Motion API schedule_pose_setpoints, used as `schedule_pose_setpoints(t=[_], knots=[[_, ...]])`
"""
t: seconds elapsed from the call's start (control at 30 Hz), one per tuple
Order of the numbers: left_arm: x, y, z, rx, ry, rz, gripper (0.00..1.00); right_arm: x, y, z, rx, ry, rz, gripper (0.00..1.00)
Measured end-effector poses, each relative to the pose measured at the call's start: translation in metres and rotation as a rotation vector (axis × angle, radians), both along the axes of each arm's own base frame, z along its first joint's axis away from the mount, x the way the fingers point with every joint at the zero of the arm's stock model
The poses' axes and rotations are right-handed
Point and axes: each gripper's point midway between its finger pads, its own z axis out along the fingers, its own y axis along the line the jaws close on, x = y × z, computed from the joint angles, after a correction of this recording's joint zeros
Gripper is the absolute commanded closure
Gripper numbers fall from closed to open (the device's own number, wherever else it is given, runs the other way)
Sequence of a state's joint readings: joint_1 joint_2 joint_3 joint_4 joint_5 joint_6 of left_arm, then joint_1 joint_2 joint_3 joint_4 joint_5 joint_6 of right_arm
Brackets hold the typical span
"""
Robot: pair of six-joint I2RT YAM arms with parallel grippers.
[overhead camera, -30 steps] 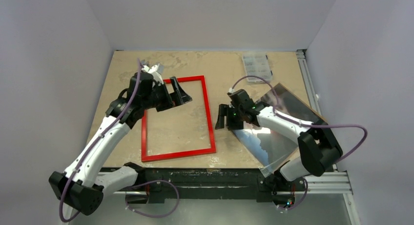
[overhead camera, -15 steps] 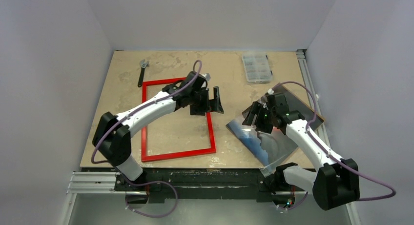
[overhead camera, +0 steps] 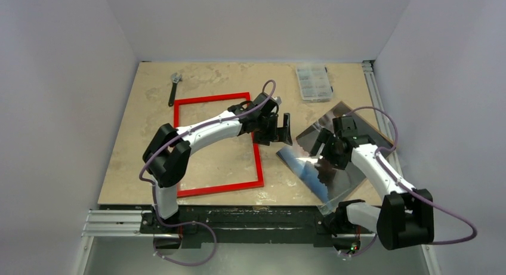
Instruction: Put the photo into the frame
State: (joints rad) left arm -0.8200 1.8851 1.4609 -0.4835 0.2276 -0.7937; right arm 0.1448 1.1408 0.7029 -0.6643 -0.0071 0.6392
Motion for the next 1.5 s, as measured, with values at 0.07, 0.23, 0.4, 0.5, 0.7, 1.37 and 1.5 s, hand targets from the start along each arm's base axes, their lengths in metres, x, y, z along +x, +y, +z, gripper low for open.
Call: schedule_pose_setpoints(t=[0.07, 0.23, 0.4, 0.5, 0.7, 1.37, 1.5], knots=[[0.001, 0.000, 0.001, -0.002, -0.002, 0.000, 0.01, 0.000, -0.001, -0.010, -0.008, 0.033, 0.001, 0.17], [0.002, 0.000, 0.000, 0.001, -0.007, 0.004, 0.01, 0.004, 0.001, -0.033, -0.015, 0.095, 0.012, 0.19], [0.003, 0.001, 0.001, 0.003, -0.014, 0.009, 0.01, 0.017, 0.017, -0.037, -0.019, 0.091, 0.069, 0.19], [0.004, 0.001, 0.003, 0.003, -0.021, 0.013, 0.01, 0.028, 0.039, -0.036, -0.020, 0.075, 0.140, 0.19], [0.005, 0.003, 0.012, -0.003, -0.043, 0.020, 0.01, 0.044, 0.079, -0.034, 0.007, 0.031, 0.245, 0.19], [-0.013, -0.018, 0.013, -0.060, -0.003, 0.005, 0.12, 0.026, 0.023, -0.017, 0.070, 0.041, 0.069, 0.17], [-0.040, -0.038, 0.000, -0.101, 0.067, -0.014, 0.13, 0.023, 0.016, -0.012, 0.068, 0.038, 0.053, 0.17]])
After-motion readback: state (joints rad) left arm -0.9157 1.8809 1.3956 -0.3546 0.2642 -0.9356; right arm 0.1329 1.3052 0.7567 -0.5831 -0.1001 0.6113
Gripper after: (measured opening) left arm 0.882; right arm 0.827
